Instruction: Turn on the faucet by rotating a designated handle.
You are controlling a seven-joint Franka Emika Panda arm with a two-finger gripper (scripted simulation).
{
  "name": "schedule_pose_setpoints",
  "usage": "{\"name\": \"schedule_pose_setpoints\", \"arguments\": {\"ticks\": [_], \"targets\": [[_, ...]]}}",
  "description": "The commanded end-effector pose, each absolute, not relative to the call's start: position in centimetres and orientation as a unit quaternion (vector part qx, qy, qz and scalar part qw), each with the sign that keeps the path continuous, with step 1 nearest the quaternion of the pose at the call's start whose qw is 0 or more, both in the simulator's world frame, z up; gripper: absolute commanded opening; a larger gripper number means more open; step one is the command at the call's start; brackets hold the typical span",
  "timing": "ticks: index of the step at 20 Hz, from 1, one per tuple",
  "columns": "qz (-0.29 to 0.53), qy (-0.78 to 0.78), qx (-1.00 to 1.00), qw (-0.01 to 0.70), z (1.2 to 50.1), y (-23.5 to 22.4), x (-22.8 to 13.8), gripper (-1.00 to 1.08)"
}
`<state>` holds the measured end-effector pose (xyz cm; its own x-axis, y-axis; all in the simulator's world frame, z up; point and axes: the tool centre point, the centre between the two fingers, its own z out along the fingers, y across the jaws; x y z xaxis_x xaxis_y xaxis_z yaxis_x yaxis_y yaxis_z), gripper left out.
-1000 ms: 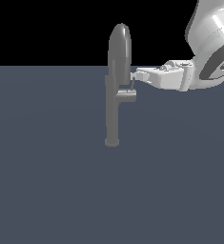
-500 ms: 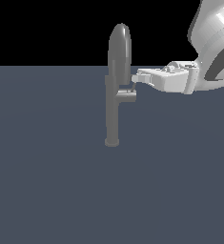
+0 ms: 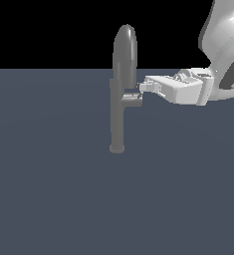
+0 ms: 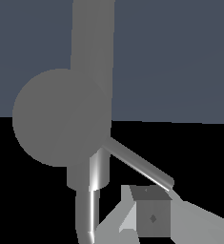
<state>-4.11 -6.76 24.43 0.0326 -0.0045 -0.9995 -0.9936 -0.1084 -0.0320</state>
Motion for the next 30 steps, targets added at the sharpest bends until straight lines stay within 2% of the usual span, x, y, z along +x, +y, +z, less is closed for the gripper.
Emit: {"name": "schedule_pose_setpoints", "arguments": {"ticks": [1,4,5,12,13,14,24,25,26,30], "targets": [[0.524,0.47,-0.529,0.474,22.4,-6.9,-5.3,-1.0],[0.525,0.471,-0.527,0.473,21.4,-7.0,-5.9,-1.0],[0.517,0.464,-0.537,0.479,23.2,-6.9,-5.0,-1.0],[0.525,0.471,-0.528,0.473,18.4,-7.0,-5.9,-1.0],[0.525,0.471,-0.528,0.473,18.4,-7.0,-5.9,-1.0],[0.517,0.46,-0.539,0.481,20.7,-6.9,-5.2,-1.0],[0.525,0.471,-0.527,0.473,15.4,-6.8,-4.4,-1.0],[0.525,0.471,-0.527,0.473,15.4,-6.8,-4.4,-1.0],[0.515,0.451,-0.544,0.484,19.0,-6.8,-3.7,-1.0],[0.519,0.458,-0.539,0.481,17.3,-6.7,-3.1,-1.0]]}}
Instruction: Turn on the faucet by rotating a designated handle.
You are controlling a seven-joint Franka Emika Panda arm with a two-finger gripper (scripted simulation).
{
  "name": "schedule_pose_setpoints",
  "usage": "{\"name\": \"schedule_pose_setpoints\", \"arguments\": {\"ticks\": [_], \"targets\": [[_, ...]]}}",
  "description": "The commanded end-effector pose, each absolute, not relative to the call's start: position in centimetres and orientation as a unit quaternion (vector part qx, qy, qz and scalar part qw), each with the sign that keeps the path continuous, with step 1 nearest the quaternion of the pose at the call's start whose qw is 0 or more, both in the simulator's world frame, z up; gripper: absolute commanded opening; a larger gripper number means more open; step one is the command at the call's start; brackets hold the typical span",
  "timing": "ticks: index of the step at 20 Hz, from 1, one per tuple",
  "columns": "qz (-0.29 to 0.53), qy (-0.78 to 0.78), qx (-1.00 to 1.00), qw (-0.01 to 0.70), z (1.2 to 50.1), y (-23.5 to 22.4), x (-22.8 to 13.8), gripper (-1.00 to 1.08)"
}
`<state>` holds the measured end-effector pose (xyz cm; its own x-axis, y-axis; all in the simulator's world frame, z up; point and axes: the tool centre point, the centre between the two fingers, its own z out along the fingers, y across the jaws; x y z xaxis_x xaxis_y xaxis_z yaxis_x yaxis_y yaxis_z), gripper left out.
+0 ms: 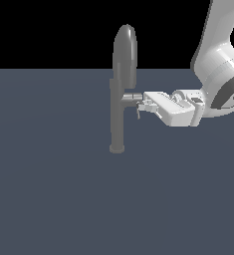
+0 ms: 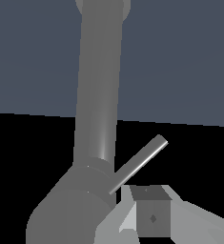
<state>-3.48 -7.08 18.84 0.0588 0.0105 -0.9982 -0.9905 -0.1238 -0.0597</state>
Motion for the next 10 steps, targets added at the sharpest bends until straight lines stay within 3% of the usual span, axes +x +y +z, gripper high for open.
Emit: {"name": "schedule_pose_setpoints", "arguments": {"ticks": [1,10], "targets": [[0.519,0.459,-0.538,0.48,16.9,-6.7,-2.9,-1.0],[0.525,0.471,-0.527,0.473,13.7,-6.5,-1.7,-1.0]]}}
